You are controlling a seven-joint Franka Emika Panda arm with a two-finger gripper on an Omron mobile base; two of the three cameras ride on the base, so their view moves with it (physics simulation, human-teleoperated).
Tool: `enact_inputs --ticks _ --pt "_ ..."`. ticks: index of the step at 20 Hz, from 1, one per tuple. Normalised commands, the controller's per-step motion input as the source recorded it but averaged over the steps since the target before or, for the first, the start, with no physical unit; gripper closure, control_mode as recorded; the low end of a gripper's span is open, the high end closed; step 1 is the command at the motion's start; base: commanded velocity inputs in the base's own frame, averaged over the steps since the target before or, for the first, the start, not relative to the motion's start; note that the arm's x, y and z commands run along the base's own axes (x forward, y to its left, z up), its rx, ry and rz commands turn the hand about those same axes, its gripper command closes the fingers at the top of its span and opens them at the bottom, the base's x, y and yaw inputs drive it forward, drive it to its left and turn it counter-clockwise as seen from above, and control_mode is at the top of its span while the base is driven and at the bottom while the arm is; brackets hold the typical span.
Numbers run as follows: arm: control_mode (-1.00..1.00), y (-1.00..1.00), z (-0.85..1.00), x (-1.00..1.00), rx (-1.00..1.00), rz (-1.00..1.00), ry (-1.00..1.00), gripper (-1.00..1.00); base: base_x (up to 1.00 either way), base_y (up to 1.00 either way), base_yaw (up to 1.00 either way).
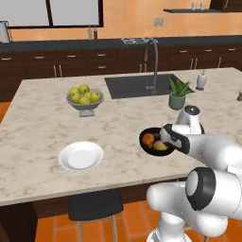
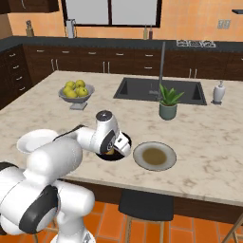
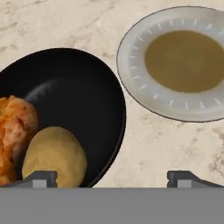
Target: Pick the chicken drumstick and potato from their plates and place them in the bowl. Then put the bowl in the fridge.
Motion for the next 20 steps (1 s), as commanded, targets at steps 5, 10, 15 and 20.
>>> enact_inputs --ticks 5,10,15,20 --pt "-1.0 -0.09 -0.25 0.34 0.0 0.03 0.0 -1.0 0.0 0.0 0.0" --pt "-1.0 -0.02 -0.4 0.32 0.0 0.02 0.0 -1.0 0.0 0.0 0.0" --pt "-1.0 -0.13 -0.36 0.11 0.0 0.0 0.0 -1.0 0.0 0.0 0.0" --pt "-1.0 -0.16 -0.19 0.03 0.0 0.0 -0.03 -1.0 0.0 0.0 0.0"
